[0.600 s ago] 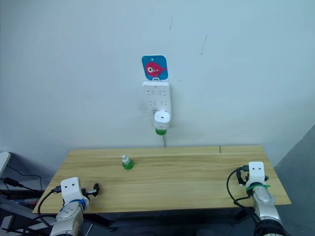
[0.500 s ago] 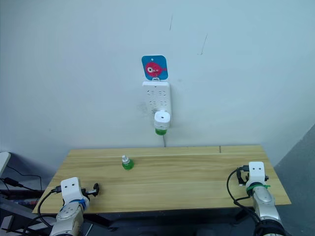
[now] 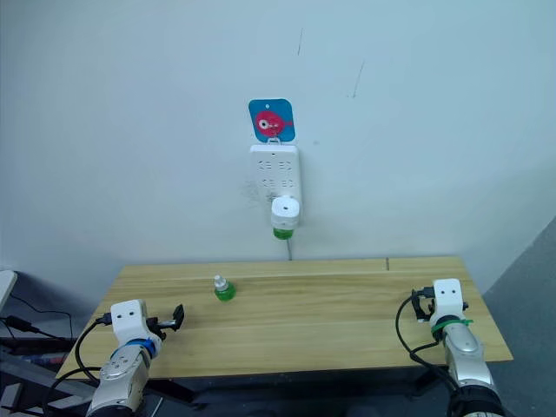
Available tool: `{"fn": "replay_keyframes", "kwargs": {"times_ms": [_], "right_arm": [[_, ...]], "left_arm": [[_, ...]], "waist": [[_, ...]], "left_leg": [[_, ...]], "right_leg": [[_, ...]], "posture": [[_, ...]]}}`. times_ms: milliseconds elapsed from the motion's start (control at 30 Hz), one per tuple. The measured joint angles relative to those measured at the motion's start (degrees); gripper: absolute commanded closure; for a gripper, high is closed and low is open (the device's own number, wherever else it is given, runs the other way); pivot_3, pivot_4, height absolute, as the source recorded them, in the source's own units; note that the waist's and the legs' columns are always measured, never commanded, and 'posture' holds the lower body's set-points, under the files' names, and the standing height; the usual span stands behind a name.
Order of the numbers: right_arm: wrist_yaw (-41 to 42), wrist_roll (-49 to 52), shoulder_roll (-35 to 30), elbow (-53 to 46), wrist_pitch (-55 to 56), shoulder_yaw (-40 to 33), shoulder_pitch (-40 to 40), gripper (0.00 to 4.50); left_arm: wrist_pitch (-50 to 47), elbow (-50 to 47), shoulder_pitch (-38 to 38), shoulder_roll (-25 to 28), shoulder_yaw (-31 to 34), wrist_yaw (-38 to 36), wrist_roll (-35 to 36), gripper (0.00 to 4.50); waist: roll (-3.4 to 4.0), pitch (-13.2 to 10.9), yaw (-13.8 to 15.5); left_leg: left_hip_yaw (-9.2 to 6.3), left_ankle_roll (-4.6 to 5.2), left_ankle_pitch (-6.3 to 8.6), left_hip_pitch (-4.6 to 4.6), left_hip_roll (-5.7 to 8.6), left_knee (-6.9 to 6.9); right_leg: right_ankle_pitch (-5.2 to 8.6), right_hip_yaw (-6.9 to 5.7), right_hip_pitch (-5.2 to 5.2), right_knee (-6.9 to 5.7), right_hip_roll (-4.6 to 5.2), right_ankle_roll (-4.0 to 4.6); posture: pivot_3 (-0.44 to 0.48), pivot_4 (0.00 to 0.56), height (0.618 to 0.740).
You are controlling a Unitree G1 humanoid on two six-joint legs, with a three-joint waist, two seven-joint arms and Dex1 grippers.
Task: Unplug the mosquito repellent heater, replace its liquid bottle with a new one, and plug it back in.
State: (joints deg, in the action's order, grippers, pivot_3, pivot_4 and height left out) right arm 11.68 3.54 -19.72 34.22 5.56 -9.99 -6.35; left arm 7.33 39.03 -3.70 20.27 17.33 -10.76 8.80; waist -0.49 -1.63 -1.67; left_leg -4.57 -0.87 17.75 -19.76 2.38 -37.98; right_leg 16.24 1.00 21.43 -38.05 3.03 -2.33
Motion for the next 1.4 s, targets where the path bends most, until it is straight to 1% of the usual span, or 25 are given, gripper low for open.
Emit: {"fn": "replay_keyframes", "kwargs": {"times_ms": [100, 167, 200, 233, 267, 333, 400, 467, 533, 600, 700, 733, 767, 867, 933, 1033, 1133, 1400], "right_arm": [[-0.09, -0.12, 0.52, -2.43, -1.03, 0.21, 1.88, 0.03], [0.31, -0.28, 0.52, -4.59, -1.95, 1.02, 3.17, 0.03], [0.76, -0.28, 0.51, -6.49, -2.69, 1.36, 3.80, 0.03], [0.92, -0.26, 0.47, -8.12, -3.13, 1.64, 4.18, 0.01], [2.10, 0.01, 0.17, -12.72, -5.44, 2.37, 5.24, 0.00], [5.61, 1.40, -1.21, -24.09, -10.78, 3.93, 6.51, 0.00], [9.06, 4.21, -3.34, -34.55, -16.38, 4.92, 5.82, 0.00], [12.31, 7.69, -5.45, -43.83, -22.69, 5.81, 3.30, 0.00], [15.37, 12.72, -7.08, -52.23, -30.40, 7.23, -0.56, 0.00], [16.54, 17.80, -7.04, -57.94, -37.85, 8.49, -5.96, 0.00], [17.02, 23.11, -5.90, -63.12, -46.00, 11.41, -15.94, 0.00], [17.09, 23.77, -5.63, -64.08, -46.93, 11.94, -17.64, 0.00], [17.01, 24.27, -4.91, -64.20, -48.55, 13.24, -21.01, 0.00], [16.77, 24.12, -2.49, -62.17, -50.02, 16.52, -27.61, 0.00], [16.80, 23.94, -1.78, -61.52, -49.84, 18.06, -29.32, 0.00], [16.75, 21.73, -1.53, -58.08, -48.42, 19.15, -29.24, 0.00], [16.05, 19.96, -0.92, -55.80, -47.16, 19.25, -28.66, 0.00], [13.48, 19.07, 0.95, -55.87, -46.66, 18.53, -28.09, 0.00]], "left_arm": [[-0.90, -2.38, 1.70, 0.11, 0.06, -0.06, 0.15, 0.00], [-1.86, -5.52, 3.26, 0.33, 0.55, -0.67, 0.76, 0.00], [-2.38, -7.81, 4.30, 0.63, 0.79, -1.69, 1.73, 0.00], [-2.74, -9.46, 4.90, 0.96, 0.95, -2.49, 2.43, 0.18], [-4.61, -13.79, 6.54, 1.68, 1.01, -5.22, 4.63, 0.40], [-8.60, -24.04, 9.73, 4.64, 0.97, -12.40, 10.01, 0.93], [-12.85, -31.88, 9.76, 8.14, 1.14, -17.65, 14.88, 1.49], [-17.37, -37.04, 7.37, 10.95, 1.61, -20.47, 18.77, 1.49], [-21.93, -39.51, 2.26, 12.85, 1.61, -21.99, 21.06, 1.49], [-24.43, -39.62, -3.05, 14.39, -0.17, -23.95, 21.45, 1.49], [-25.93, -39.63, -9.95, 14.42, -4.62, -27.63, 21.25, 1.49], [-26.03, -39.63, -11.11, 14.30, -5.58, -28.36, 21.25, 1.49], [-26.84, -38.06, -14.30, 13.73, -6.75, -29.28, 21.15, 1.49], [-27.15, -34.63, -22.73, 12.23, -9.22, -30.66, 20.31, 1.49], [-26.86, -33.25, -27.04, 11.86, -10.24, -31.34, 19.76, 1.49], [-25.35, -28.02, -32.22, 11.30, -11.10, -32.65, 17.56, 1.49], [-23.94, -23.01, -34.58, 10.83, -12.78, -34.43, 15.38, 1.49], [-19.96, -13.15, -40.70, 9.67, -14.33, -37.69, 10.88, 1.49]], "waist": [[0.02, -0.02, 0.00], [0.04, -0.03, -0.03], [0.09, -0.13, -0.08], [0.15, -0.23, -0.13], [0.20, -0.38, -0.18], [0.27, -0.86, -0.29], [0.38, -1.13, -0.19], [0.57, -1.40, -0.06], [0.55, -1.64, 0.01], [0.46, -2.07, -0.13], [0.32, -2.31, -0.33], [0.22, -2.31, -0.37], [0.05, -2.52, -0.52], [-0.21, -2.80, -0.70], [-0.22, -2.79, -0.92], [-0.21, -2.80, -1.44], [-0.19, -3.13, -1.87], [-0.21, -4.46, -2.95]], "left_leg": [[-0.01, 0.00, 0.00, -0.01, -0.01, 0.00], [0.00, 0.00, 0.00, 0.00, -0.02, 0.00], [0.00, 0.01, 0.00, -0.01, -0.03, 0.00], [0.00, 0.01, 0.00, -0.01, -0.04, 0.00], [0.01, 0.01, 0.01, -0.05, -0.05, 0.00], [-0.01, 0.01, 0.00, -0.10, -0.08, -0.01], [-0.04, 0.01, 0.00, -0.10, -0.07, -0.02], [-0.07, 0.01, 0.00, -0.04, -0.05, -0.05], [-0.12, 0.02, -0.01, -0.03, -0.04, -0.08], [-0.14, 0.01, -0.02, -0.03, -0.05, -0.08], [-0.13, 0.01, -0.02, -0.07, -0.05, -0.05], [-0.14, 0.01, -0.01, -0.09, -0.06, -0.05], [-0.17, 0.00, -0.01, -0.09, -0.07, -0.05], [-0.22, -0.13, -0.09, -0.56, -0.05, -0.08], [-0.21, -0.31, -0.19, -0.83, -0.01, -0.10], [-0.19, -0.32, -0.19, -0.96, 0.06, -0.08], [-0.19, -0.30, -0.18, -1.03, 0.06, -0.06], [-0.19, -0.15, -0.10, -1.08, 0.05, -0.11]], "right_leg": [[0.00, 0.00, 0.01, 0.00, 0.00, 0.00], [0.00, 0.01, 0.01, 0.00, 0.00, 0.00], [0.00, 0.02, 0.01, 0.00, 0.00, 0.00], [0.00, 0.02, 0.01, 0.00, 0.00, 0.00], [0.01, 0.03, 0.05, -0.02, 0.00, 0.00], [0.01, 0.00, 0.09, -0.03, 0.00, 0.00], [0.01, -0.03, 0.06, 0.00, 0.00, 0.00], [0.01, -0.08, -0.03, 0.04, -0.01, 0.00], [0.01, -0.13, -0.06, 0.04, -0.08, -0.01], [0.01, -0.13, -0.05, 0.01, -0.17, 0.00], [0.00, -0.07, 0.04, 0.05, -0.38, 0.00], [0.00, -0.05, 0.08, 0.05, -0.38, 0.00], [0.00, -0.04, 0.11, 0.04, -0.21, 0.01], [-0.02, -0.08, 0.59, -0.01, -0.18, 0.03], [-0.04, -0.10, 0.84, -0.05, -0.07, 0.01], [-0.10, -0.11, 0.95, -0.01, 0.04, -0.08], [-0.10, -0.11, 1.02, 0.01, 0.04, -0.09], [-0.10, -0.11, 1.10, -0.08, 0.03, -0.09]], "posture": [[-0.051, 0.019, 0.740], [-0.065, 0.040, 0.740], [-0.065, 0.040, 0.740], [-0.077, 0.050, 0.740], [-0.077, 0.050, 0.740], [-0.081, 0.055, 0.740], [-0.083, 0.062, 0.740], [-0.077, 0.069, 0.740], [-0.073, 0.076, 0.740], [-0.071, 0.077, 0.740], [-0.093, 0.081, 0.740], [-0.097, 0.085, 0.740], [-0.097, 0.085, 0.740], [-0.100, 0.088, 0.740], [-0.105, 0.093, 0.740], [-0.111, 0.112, 0.740], [-0.124, 0.121, 0.740], [-0.142, 0.139, 0.740]]}}
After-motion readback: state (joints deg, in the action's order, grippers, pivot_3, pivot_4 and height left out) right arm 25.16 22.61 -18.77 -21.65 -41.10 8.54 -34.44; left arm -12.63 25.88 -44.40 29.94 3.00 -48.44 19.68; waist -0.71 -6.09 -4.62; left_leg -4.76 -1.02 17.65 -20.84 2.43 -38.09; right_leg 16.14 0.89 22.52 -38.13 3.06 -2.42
